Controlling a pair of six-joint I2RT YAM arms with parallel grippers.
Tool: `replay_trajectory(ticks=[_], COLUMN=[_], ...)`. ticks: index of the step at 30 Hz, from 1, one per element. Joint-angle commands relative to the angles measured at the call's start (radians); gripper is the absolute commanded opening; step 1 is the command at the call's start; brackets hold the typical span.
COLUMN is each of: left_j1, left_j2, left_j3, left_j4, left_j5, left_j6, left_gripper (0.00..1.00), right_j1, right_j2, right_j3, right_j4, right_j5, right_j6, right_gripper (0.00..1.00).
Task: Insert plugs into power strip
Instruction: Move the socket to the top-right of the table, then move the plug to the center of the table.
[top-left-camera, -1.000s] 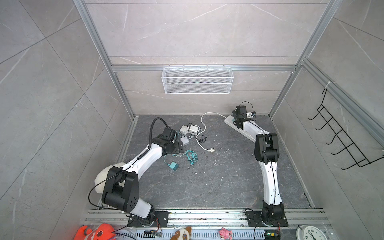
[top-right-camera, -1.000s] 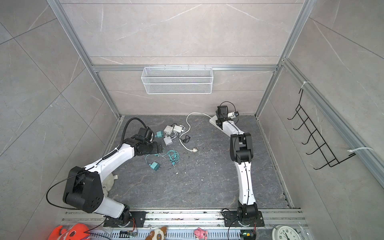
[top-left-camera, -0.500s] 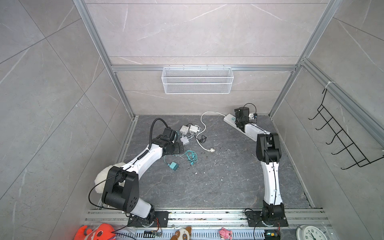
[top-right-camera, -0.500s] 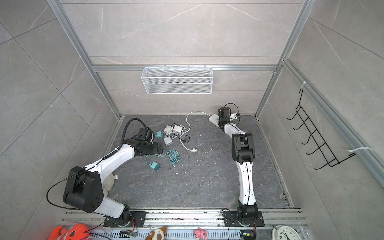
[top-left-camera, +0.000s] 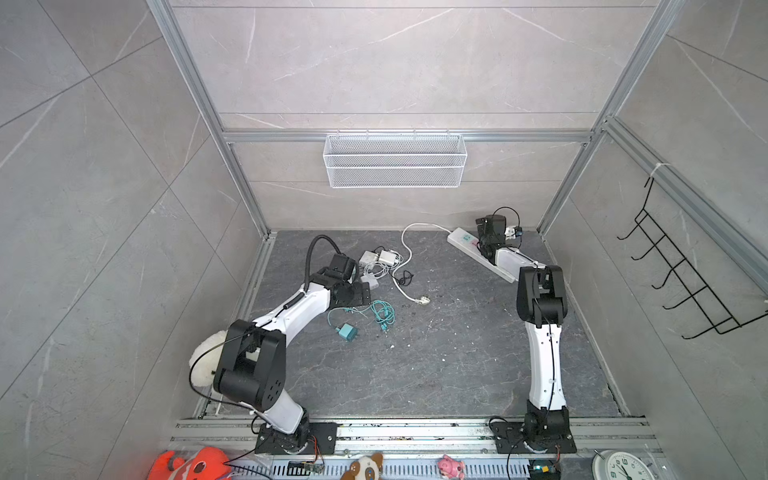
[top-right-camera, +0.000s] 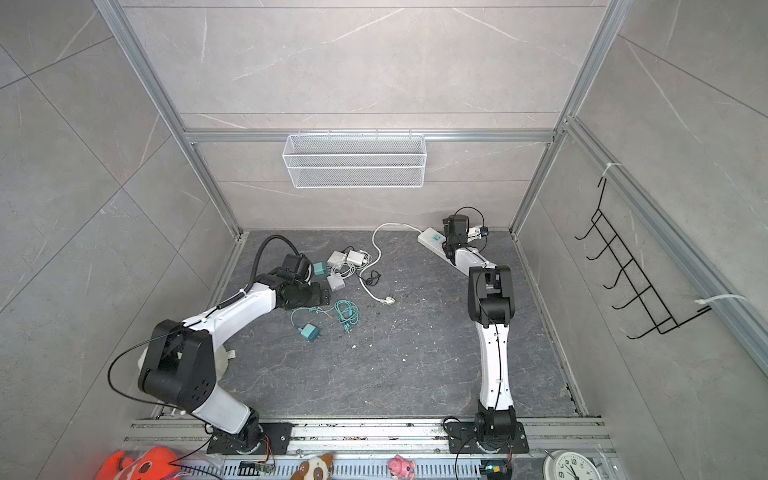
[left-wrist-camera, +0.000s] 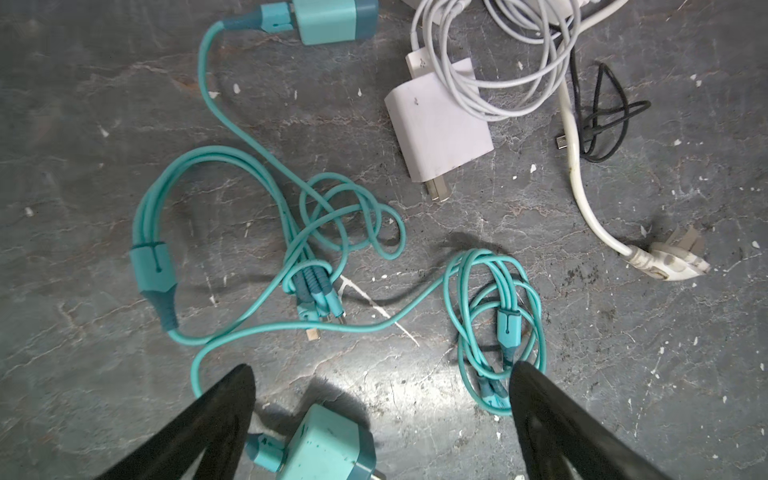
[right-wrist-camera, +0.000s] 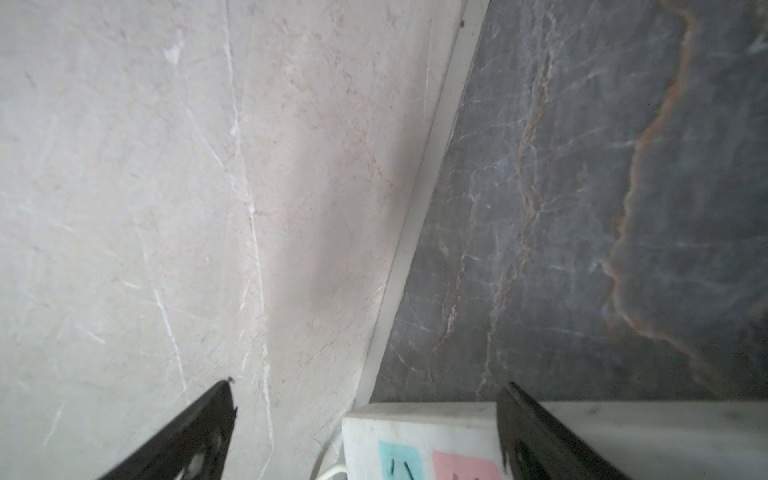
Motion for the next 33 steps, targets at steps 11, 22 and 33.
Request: replay_trajectory(ticks=[11, 22, 33], left_j1=[-0.227, -0.355, -0.364], left_j2=[0.278, 0.423, 0.585], left_j3=[0.368, 0.491, 0.648], left_j4=[-0.05, -0.089, -0.117], left_j5=[0.03, 0.025, 0.001], left_j6=[0.013, -0.082, -0.244], left_gripper=[0.72, 0.66, 0.68], right_j1=[0.015, 0.015, 0.016], right_j2=[-0.182, -0.287, -0.34], right_j3=[-0.197, -0.346, -0.417], right_j4=[-0.338, -0.302, -0.276], right_j5=[0.128, 0.135, 0.087], right_j6=[-0.166, -0.232, -0.308], right_gripper=[0.99, 0.99, 0.99])
